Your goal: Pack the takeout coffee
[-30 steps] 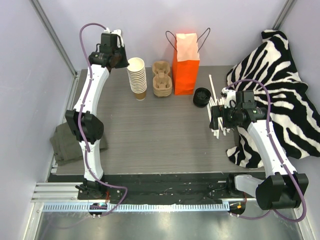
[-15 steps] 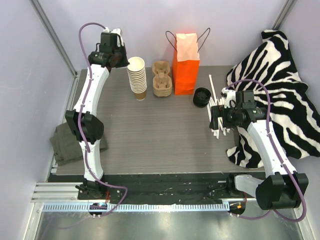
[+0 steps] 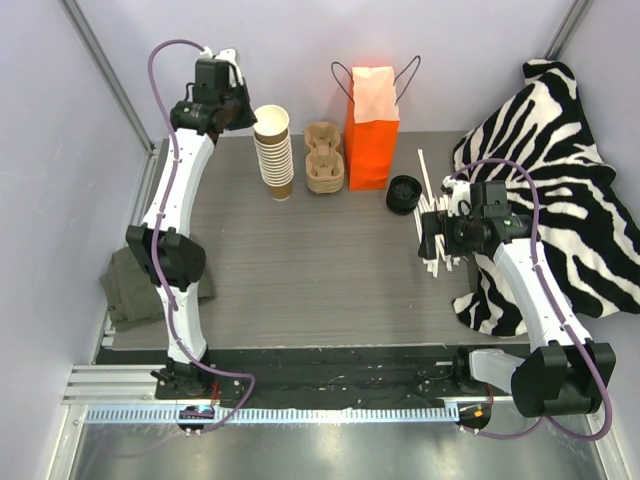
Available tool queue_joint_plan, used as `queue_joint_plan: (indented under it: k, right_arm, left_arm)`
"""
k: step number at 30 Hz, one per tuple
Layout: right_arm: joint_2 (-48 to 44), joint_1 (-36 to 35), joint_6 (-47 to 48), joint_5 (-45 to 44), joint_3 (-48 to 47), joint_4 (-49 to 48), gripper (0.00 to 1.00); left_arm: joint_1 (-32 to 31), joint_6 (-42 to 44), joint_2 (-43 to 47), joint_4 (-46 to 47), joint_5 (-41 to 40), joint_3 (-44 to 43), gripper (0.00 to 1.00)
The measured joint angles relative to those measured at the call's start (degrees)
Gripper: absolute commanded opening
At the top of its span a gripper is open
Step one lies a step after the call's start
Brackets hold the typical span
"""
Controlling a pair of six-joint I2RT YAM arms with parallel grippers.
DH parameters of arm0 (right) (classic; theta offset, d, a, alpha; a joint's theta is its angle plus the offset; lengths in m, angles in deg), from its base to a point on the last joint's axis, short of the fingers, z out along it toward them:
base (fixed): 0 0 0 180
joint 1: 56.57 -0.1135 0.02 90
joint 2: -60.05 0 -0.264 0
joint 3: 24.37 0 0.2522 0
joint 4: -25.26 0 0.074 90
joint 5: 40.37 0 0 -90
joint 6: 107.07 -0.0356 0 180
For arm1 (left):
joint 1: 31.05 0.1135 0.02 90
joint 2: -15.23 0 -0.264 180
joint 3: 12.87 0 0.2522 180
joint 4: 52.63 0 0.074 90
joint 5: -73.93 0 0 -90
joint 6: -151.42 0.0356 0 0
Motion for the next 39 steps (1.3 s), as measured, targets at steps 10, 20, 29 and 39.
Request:
queue_joint_plan:
  k: [10, 20, 29, 39]
  right_arm:
    - [0.00, 0.02, -0.02, 0.09, 0.63, -0.04, 1.00]
    - [-0.02, 0.07, 0.00, 0.15, 0.52, 0.07, 1.00]
    - [0.46, 0.07, 0.31, 0.11, -2.54, 0.46, 1.00]
    - [2.01, 0.07, 1.49, 0.11, -3.56, 0.68, 1.00]
  left_arm:
    - [0.00, 0.00, 3.58, 0.76, 0.79, -1.79, 0.00]
    - [0.02, 4.96, 15.23, 2.89, 9.03, 2.29, 0.00]
    - [-5.03, 14.16, 37.99, 2.84, 23.04, 20.59, 0.02]
    - [-20.31, 20.65, 42.69, 8.35, 25.97, 59.54, 0.02]
